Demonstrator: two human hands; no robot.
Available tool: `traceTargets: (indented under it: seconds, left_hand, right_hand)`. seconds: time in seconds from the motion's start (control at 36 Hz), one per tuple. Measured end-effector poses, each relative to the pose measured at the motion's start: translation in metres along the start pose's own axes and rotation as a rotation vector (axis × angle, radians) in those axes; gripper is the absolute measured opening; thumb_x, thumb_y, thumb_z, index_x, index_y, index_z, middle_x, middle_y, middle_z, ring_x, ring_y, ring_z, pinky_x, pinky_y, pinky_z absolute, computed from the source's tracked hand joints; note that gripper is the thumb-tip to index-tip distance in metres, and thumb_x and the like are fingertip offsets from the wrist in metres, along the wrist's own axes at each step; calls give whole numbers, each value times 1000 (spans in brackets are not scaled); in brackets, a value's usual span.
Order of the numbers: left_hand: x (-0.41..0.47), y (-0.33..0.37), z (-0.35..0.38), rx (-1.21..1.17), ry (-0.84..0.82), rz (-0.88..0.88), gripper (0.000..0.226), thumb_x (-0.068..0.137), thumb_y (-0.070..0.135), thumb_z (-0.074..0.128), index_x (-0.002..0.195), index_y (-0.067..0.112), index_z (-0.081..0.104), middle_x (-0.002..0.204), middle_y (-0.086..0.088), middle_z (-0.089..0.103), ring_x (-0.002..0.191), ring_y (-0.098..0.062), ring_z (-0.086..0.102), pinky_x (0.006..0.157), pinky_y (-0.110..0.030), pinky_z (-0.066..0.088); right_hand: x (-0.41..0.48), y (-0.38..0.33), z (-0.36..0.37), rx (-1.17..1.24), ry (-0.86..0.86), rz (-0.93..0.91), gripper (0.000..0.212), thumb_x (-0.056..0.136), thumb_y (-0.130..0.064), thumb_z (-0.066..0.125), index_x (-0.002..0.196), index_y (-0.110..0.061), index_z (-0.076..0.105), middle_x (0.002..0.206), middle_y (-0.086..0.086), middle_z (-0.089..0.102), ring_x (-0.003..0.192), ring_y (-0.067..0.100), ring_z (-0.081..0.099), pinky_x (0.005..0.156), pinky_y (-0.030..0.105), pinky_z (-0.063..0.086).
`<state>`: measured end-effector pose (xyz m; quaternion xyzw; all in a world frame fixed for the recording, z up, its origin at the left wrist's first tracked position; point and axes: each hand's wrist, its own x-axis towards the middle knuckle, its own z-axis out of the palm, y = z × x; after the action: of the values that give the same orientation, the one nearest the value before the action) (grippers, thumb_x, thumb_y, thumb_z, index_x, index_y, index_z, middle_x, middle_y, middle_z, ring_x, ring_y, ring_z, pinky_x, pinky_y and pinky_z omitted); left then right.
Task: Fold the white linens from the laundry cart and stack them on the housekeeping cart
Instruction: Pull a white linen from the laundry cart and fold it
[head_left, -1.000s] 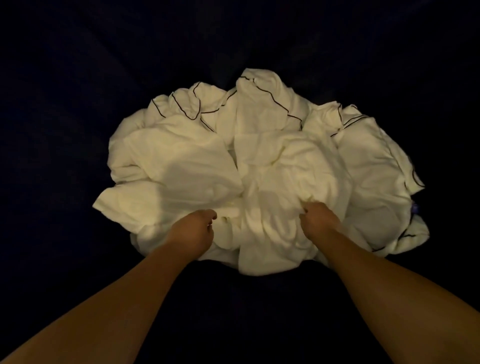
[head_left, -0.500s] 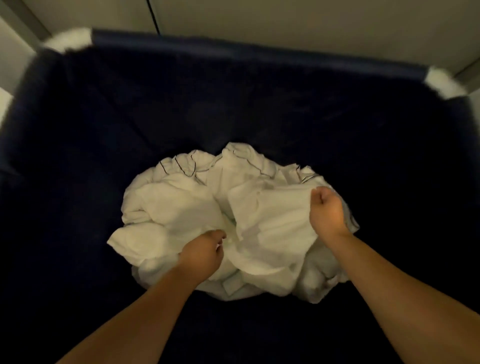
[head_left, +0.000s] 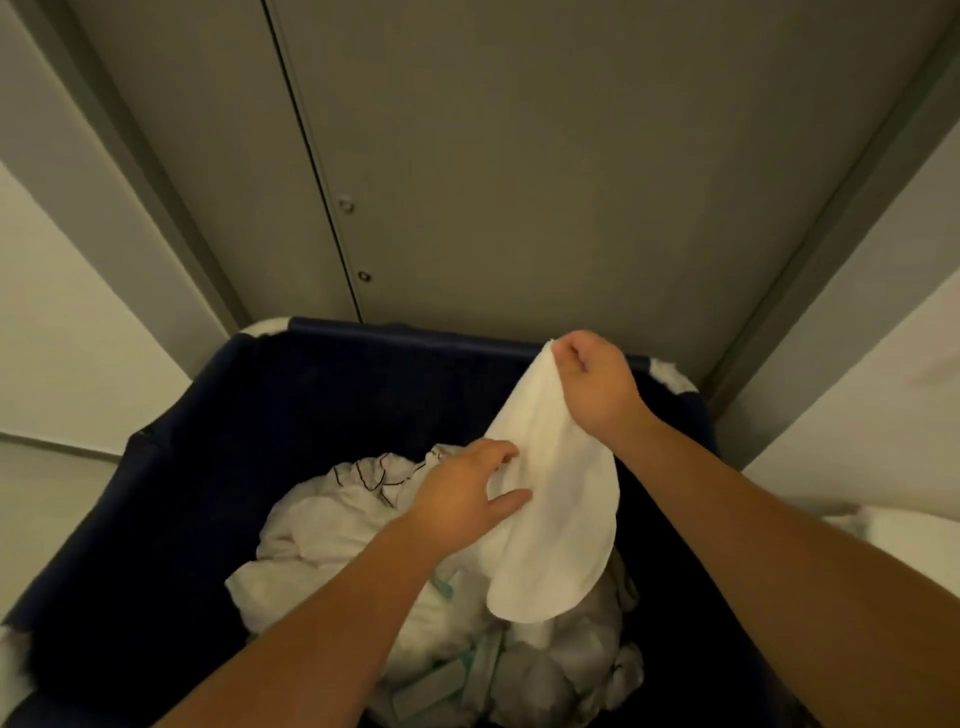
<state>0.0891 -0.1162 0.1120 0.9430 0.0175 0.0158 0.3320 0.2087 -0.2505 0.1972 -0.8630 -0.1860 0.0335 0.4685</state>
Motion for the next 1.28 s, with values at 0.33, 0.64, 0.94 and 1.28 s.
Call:
traceTargets:
  seconds: [0.33,0.64,0.94,1.28]
  left_hand:
    - [-3,140,-34,-139,263,-121,73,74,60,70,131,28,36,119,14,45,103,-6,50,89,-26,47]
    - [2,175,-90,-202,453,9,17,97,13,41,80,10,41,74,-5,50,63,-16,45,58,-35,40]
    - [23,198,-194,-131,557,105,11,101,18,38,92,14,41,69,3,44,59,-8,39,46,-18,27]
    - [46,210,-195,-375,531,4,10,100,16,35,93,13,42,78,2,45,64,-12,40,54,-27,32]
  right_hand:
    - [-8,-90,-91,177,106,-148,20,102,-23,38,94,-14,54,78,-7,50,68,2,45,64,19,36]
    - [-8,-142,-134,32,180,-150,24,101,-18,40,99,-5,60,89,0,57,85,19,53,65,22,33]
    - [-10,-131,-149,-101,153,-62,24,93,0,41,89,-11,63,91,6,61,79,20,58,66,24,43]
    - [-56,-126,-115,61,-149,-121,32,82,-35,74,107,-17,66,100,-3,68,88,11,66,77,26,55]
